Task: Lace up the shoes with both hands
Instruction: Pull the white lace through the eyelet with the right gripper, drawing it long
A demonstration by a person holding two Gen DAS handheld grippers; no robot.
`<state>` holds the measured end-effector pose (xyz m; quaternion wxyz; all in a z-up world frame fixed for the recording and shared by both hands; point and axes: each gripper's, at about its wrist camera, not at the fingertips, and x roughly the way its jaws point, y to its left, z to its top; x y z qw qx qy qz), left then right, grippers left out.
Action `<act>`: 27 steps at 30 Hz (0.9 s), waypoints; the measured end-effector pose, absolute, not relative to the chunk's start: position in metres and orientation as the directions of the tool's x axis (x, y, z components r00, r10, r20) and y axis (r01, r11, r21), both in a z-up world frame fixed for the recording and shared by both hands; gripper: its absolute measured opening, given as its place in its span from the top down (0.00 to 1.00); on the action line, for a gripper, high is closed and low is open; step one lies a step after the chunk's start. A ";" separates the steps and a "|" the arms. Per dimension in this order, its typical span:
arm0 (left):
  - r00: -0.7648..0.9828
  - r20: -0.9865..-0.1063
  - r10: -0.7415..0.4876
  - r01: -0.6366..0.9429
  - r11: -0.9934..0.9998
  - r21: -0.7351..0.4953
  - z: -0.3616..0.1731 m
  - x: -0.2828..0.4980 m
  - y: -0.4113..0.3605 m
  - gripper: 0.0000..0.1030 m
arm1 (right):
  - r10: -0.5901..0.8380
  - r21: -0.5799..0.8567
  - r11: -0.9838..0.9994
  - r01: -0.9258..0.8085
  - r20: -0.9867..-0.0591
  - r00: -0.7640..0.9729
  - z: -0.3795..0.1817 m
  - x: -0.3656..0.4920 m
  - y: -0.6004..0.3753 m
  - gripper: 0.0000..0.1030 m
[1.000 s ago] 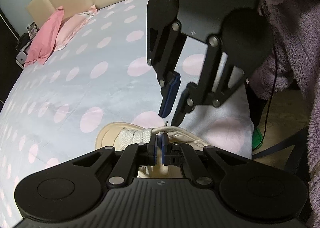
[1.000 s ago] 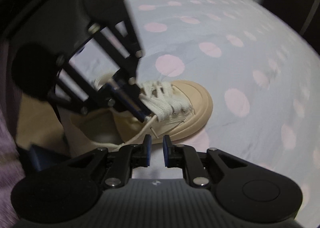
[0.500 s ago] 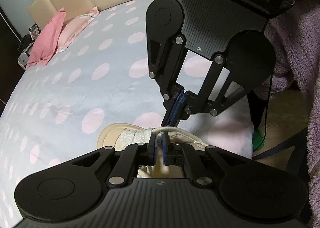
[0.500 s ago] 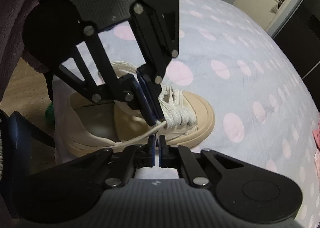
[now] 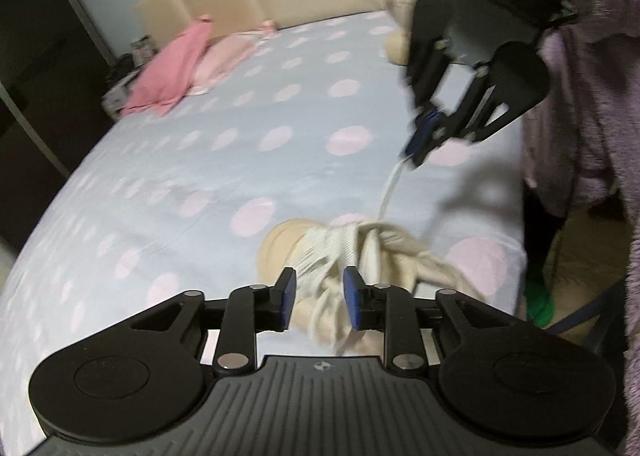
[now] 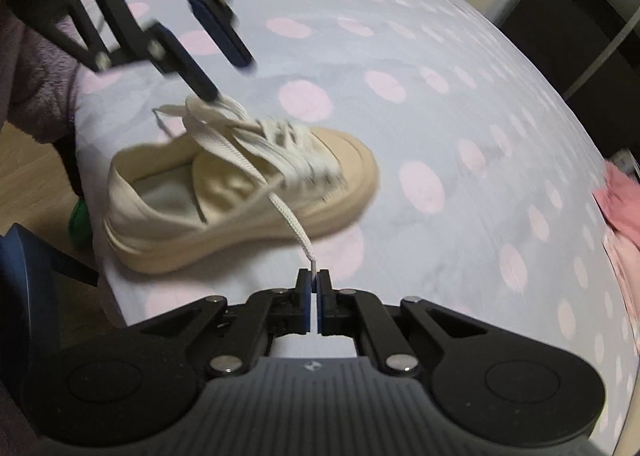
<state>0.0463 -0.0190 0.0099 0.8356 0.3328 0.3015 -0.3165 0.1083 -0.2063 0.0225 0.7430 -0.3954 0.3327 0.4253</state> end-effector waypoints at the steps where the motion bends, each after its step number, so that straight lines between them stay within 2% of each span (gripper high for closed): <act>1: 0.630 -0.709 -0.317 0.715 0.593 0.370 0.011 0.045 -0.016 0.75 | 0.361 -0.304 0.345 -0.888 -0.830 0.425 0.024 0.109 -0.211 0.97; 14: 0.668 -0.692 -0.273 0.638 0.689 0.344 0.016 0.023 0.004 0.75 | 0.300 -0.262 0.561 -0.785 -0.820 0.488 0.028 0.093 -0.269 0.97; 27: 0.676 -0.696 -0.240 0.561 0.781 0.276 0.014 0.019 0.010 0.74 | 0.267 -0.253 0.610 -0.751 -0.826 0.496 0.027 0.090 -0.281 0.97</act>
